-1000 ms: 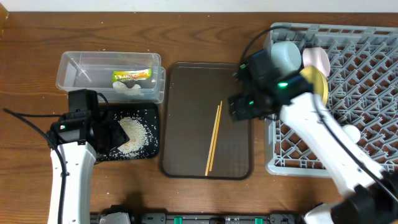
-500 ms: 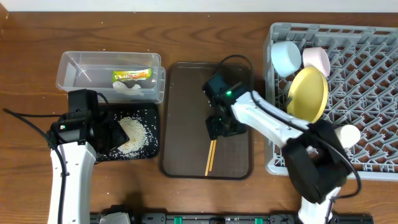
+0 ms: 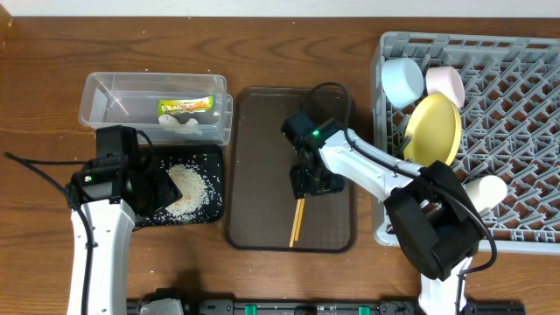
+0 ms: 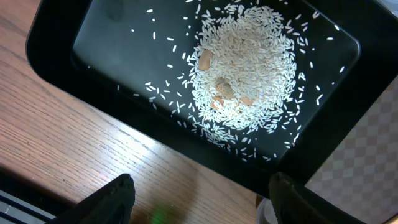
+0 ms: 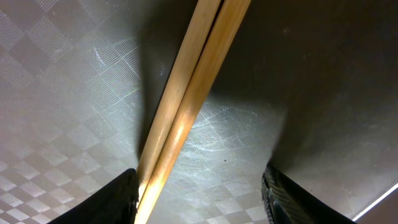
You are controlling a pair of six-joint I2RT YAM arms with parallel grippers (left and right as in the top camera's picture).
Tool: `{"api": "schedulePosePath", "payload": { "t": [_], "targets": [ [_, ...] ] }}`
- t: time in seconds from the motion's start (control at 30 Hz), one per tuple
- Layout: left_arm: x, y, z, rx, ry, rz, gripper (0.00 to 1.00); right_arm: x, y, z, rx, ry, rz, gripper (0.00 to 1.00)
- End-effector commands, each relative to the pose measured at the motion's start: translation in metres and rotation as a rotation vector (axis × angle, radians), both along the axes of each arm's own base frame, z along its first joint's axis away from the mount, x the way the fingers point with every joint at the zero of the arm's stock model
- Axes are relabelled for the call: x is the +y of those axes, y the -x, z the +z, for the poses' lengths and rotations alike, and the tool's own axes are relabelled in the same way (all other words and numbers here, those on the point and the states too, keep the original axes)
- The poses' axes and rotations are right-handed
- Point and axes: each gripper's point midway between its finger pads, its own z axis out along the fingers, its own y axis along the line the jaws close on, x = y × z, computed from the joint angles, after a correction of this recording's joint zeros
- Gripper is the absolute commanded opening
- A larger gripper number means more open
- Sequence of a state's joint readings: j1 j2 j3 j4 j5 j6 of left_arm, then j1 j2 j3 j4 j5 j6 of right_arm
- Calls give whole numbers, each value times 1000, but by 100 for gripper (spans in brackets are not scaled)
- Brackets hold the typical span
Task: Sort waste into correct bins and load items into the dishwasher rack
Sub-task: 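Reach the right gripper down to the wooden chopsticks on the tray, then grasp one chopstick with the right gripper and place it in the rack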
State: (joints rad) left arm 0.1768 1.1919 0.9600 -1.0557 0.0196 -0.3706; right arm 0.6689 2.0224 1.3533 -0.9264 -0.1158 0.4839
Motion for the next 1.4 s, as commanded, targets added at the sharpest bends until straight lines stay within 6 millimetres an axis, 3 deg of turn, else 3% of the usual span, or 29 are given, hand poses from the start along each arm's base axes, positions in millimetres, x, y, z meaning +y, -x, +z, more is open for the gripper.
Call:
{"api": "schedulePosePath", "payload": {
  "t": [0.0,0.5,1.0,1.37],
  "targets": [
    [2,1,2,-3,-4,15,72,-5,6,-16,26,50,-8,62],
    [2,1,2,-3,-4,15,72,-12,-16,22,-91,14,-38,63],
    [2,1,2,-3,-4,15,72,-7,-2,4,-63,35,-3,63],
    [2,1,2,-3,-4,15,72,-20,13,-17,-34,61,-41,63]
  ]
}}
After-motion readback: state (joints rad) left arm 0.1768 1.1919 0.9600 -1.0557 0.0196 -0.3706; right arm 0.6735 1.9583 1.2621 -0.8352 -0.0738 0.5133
